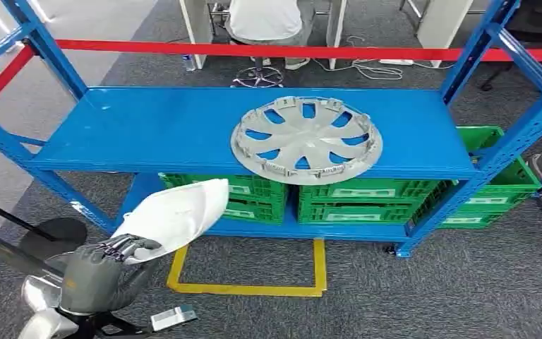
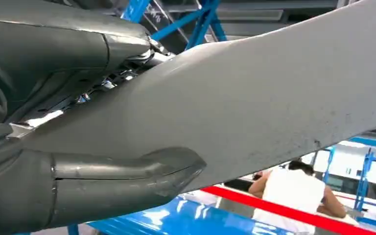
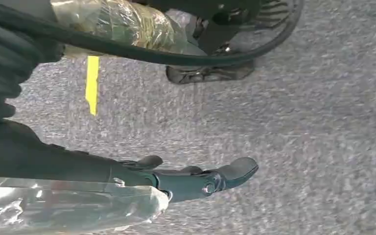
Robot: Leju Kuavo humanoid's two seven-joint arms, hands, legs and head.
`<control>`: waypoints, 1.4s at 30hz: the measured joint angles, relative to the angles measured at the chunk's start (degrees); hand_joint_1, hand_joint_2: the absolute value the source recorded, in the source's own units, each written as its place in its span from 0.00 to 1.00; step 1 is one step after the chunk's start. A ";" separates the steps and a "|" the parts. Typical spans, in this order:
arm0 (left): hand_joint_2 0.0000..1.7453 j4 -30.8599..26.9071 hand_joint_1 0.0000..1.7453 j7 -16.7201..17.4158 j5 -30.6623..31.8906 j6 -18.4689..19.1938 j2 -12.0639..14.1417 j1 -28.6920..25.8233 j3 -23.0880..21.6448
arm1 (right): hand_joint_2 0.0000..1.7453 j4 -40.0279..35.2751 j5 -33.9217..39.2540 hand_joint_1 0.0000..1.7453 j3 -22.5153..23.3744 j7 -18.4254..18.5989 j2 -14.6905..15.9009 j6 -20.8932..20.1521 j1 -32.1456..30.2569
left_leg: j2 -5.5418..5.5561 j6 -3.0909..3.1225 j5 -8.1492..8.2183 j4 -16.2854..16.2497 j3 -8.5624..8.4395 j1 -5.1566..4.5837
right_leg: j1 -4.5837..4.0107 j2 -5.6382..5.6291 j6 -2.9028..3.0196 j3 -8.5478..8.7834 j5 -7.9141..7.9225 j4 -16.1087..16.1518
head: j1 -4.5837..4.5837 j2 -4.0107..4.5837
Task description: Take the parts from the cabinet and place them on the table.
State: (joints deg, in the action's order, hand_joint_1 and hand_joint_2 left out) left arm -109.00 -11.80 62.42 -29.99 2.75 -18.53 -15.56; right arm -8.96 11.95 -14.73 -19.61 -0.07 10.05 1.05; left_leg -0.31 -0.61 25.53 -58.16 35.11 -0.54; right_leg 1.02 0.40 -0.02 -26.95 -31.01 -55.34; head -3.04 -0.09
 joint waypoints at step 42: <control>1.00 0.15 1.00 -4.18 -5.01 -0.87 -0.33 1.73 -0.50 | 1.00 0.00 3.48 0.00 3.69 -1.49 0.52 -0.92 -0.11 | 0.62 -0.50 3.77 2.09 -7.53 1.44 | -0.27 0.31 -1.24 -6.73 5.17 -1.12 | -0.28 0.00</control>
State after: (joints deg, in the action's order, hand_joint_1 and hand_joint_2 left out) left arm -108.85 -15.98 57.42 -30.86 2.43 -16.79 -16.06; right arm -8.96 15.43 -11.04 -21.09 0.46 9.14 0.94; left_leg 0.31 -1.11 29.30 -56.06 27.58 0.90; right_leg 0.76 0.71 -1.27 -33.67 -25.84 -56.47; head -3.32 -0.09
